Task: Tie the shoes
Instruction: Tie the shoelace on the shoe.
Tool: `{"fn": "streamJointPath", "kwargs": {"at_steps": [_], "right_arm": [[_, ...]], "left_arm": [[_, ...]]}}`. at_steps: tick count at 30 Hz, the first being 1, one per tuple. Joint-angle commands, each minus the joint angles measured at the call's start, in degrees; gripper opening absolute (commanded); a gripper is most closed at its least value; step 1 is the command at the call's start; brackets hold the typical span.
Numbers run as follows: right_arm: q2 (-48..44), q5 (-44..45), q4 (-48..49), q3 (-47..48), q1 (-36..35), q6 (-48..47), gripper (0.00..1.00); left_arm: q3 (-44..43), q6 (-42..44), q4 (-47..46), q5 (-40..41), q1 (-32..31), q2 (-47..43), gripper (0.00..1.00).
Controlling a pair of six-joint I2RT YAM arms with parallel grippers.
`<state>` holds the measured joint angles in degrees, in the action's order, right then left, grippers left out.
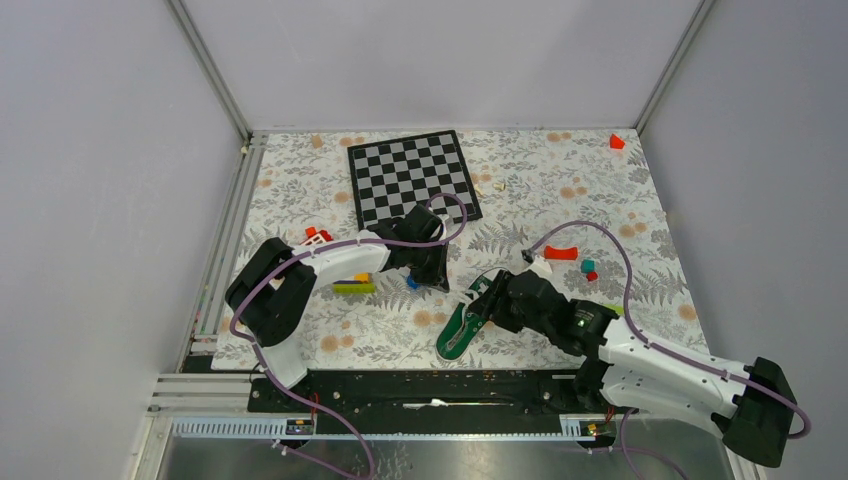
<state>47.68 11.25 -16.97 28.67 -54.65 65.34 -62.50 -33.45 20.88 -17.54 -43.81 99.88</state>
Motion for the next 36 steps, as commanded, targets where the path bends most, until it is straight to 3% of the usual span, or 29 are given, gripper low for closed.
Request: {"fn": "streamJointPath", "kwargs": {"at_steps": [1, 15, 36], "right_arm": [[2.43, -1.72, 4.5, 3.22, -0.54, -1.0, 0.54], [4.5, -0.29, 6.87, 1.15, -0.5, 1.28, 0.47], [4.99, 0.66, 6.81, -0.91, -0.54, 3.03, 0.48]], "left_arm": [[-1.73, 0.31, -1.02, -0.12, 0.41, -2.23, 0.0], [-1.47, 0.58, -0.85, -0.06, 0.39, -2.4, 0.0], [-0.76, 0.58, -1.2, -0.03, 0.46, -3.02, 0.0]]}}
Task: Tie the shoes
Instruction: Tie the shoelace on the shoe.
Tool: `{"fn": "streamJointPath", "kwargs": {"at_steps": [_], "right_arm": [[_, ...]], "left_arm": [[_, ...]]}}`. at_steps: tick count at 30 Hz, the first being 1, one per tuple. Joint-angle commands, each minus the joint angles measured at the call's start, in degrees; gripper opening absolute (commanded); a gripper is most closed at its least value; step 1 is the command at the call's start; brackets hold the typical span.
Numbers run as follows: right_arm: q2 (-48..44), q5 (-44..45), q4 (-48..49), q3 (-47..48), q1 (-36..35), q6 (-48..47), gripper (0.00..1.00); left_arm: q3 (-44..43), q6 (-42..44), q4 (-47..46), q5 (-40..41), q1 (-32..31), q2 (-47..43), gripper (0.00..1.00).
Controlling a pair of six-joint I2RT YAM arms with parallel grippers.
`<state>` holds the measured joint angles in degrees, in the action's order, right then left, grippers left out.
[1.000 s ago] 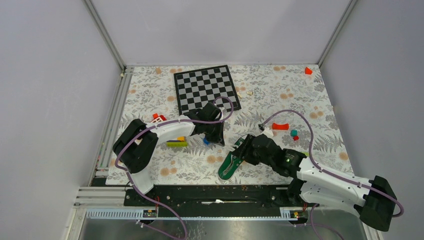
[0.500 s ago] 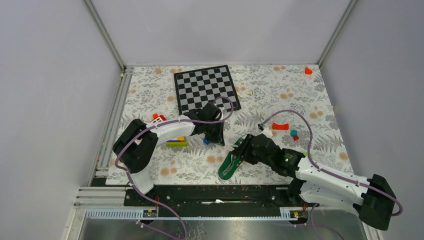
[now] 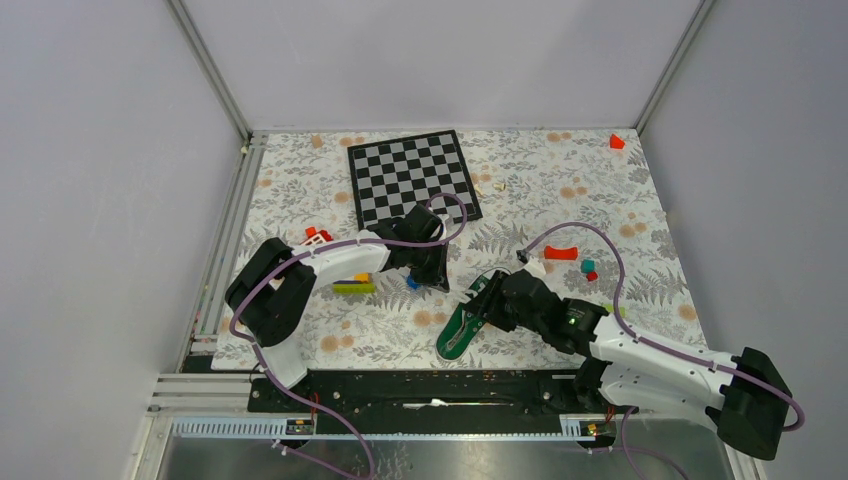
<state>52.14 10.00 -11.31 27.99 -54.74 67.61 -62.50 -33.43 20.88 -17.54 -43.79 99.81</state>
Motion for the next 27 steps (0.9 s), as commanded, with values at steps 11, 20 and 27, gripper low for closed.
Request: {"fn": "streamJointPath", "kwargs": {"at_steps": [11, 20, 27], "right_arm": [[0.82, 4.21, 3.25, -1.51, -0.47, 1.76, 0.43], [-0.06, 5.21, 3.63, -2.4, -0.48, 2.31, 0.19], [-4.8, 8.65, -0.86, -4.27, -0.39, 2.59, 0.0]], "left_arm": [[-0.13, 0.6, -1.59, -0.11, 0.38, -3.22, 0.0], [0.16, 0.65, -1.81, -0.14, 0.4, -3.3, 0.0], [0.28, 0.9, -1.22, 0.45, 0.46, -4.3, 0.0]]}}
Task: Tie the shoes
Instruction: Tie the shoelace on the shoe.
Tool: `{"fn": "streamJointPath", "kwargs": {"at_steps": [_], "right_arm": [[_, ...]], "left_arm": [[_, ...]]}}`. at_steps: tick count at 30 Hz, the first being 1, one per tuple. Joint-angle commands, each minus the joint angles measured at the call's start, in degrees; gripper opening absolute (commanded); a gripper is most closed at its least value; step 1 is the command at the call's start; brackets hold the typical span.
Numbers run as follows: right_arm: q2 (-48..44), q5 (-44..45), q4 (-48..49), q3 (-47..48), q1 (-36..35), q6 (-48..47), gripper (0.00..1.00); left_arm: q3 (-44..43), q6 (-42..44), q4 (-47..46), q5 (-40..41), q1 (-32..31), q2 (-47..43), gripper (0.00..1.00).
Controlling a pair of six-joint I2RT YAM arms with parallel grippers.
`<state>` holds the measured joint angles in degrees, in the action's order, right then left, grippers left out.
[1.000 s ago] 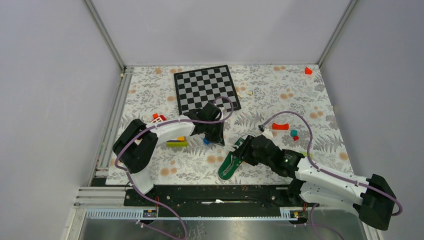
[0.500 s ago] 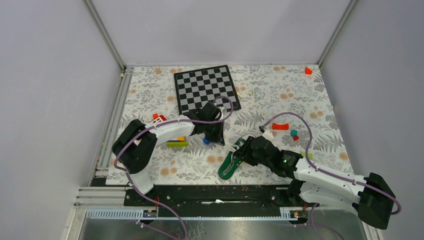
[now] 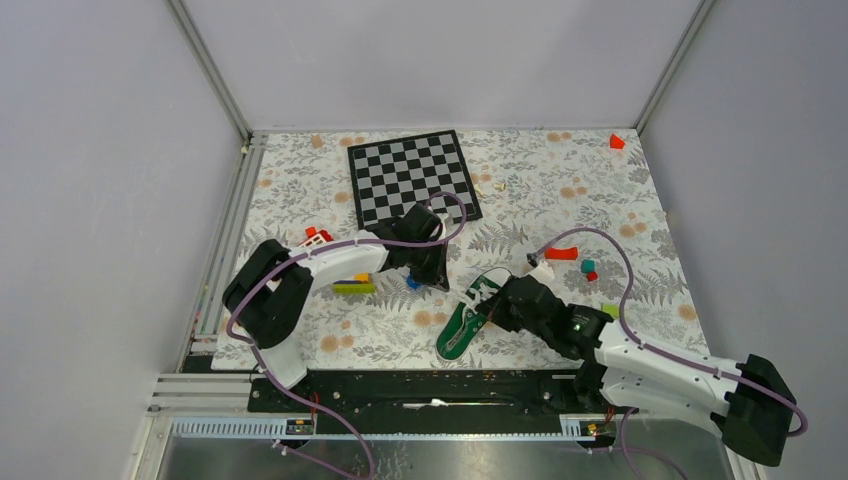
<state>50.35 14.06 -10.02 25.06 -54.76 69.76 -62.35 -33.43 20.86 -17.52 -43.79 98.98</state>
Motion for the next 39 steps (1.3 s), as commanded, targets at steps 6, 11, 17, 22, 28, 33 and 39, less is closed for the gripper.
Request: {"fn": "streamJointPath", "kwargs": {"at_steps": [6, 11, 17, 22, 28, 33, 39], "right_arm": [[-8.97, 7.26, -6.36, -4.21, -0.34, 1.49, 0.0], [-12.27, 9.08, -8.56, -5.49, -0.35, 2.02, 0.0], [-17.1, 10.05, -10.38, -8.33, 0.25, 4.3, 0.0], [-21.09, 9.67, -12.76, -11.03, 1.14, 6.1, 0.0], [-25.18, 10.1, -14.94, -12.72, 1.41, 7.19, 0.0], [-23.66, 10.1, -14.74, -11.23, 1.46, 5.63, 0.0], [-21.68, 9.34, -12.28, -11.11, 1.44, 5.21, 0.0]], "left_arm": [[0.37, 1.32, 0.94, 1.16, 0.39, -6.22, 0.0], [1.74, 1.62, 1.29, 1.37, 0.44, -6.35, 0.0], [4.63, 1.14, 0.69, 3.78, 0.48, -5.83, 0.0], [6.18, 0.33, 0.58, 5.16, 0.56, -7.12, 0.0], [7.78, -0.2, 1.1, 6.83, 1.02, -10.1, 0.0], [6.74, -0.08, 0.13, 4.1, 0.99, -10.66, 0.0], [1.13, -0.17, -5.76, -2.84, -0.64, -10.73, 0.37]]}}
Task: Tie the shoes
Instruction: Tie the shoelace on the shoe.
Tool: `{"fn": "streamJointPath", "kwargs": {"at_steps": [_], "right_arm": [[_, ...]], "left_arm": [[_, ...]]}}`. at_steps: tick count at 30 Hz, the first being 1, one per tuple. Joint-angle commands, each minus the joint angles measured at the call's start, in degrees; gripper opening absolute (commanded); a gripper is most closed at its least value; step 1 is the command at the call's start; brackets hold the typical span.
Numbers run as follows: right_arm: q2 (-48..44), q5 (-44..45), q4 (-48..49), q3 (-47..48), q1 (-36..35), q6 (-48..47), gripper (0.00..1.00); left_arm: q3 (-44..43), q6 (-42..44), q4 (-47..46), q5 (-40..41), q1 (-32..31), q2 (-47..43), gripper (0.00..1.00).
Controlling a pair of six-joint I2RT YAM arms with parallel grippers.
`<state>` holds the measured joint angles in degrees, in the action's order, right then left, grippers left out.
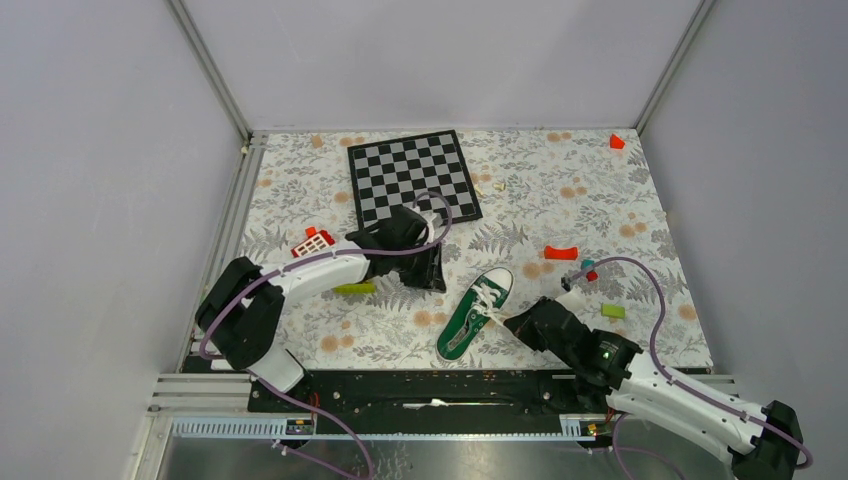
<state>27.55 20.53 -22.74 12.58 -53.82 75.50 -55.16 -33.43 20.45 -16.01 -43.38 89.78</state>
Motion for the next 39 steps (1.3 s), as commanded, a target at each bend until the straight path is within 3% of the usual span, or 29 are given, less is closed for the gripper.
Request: {"fn": "streamJointPath", "kwargs": {"at_steps": [1, 8, 17, 20, 23, 28, 39], "right_arm": [[1.22, 2.85, 0.57, 1.46, 0.48, -0.53, 0.0], [1.23, 3.02, 0.52, 1.57, 0.51, -0.46, 0.0], [1.64, 2.93, 0.53, 1.74, 0.5, -0.36, 0.0], [1.47, 2.93, 0.56, 1.66, 0.56, -0.28, 0.0], [1.23, 3.01, 0.54, 1.53, 0.56, -0.23, 0.0], [1.08, 3.13, 0.56, 1.29, 0.56, -0.09, 0.0], [-2.07, 5.96, -2.75, 1.55, 0.56, 0.43, 0.0]], "left_arm": [[-7.48, -0.4, -5.06, -4.6, -1.48, -0.34, 0.43], [-13.41, -4.24, -3.95, -3.93, -4.8, 7.2, 0.58], [-16.48, -8.31, -5.16, -5.71, -5.44, 13.3, 0.56], [-16.82, -8.49, -5.46, -6.42, -5.41, 14.2, 0.5], [-16.47, -8.71, -6.04, -7.07, -5.49, 14.34, 0.37], [-15.82, -8.93, -6.65, -7.65, -5.46, 13.98, 0.0], [-10.65, -7.78, -3.88, -2.56, -4.17, 5.79, 0.0]]}}
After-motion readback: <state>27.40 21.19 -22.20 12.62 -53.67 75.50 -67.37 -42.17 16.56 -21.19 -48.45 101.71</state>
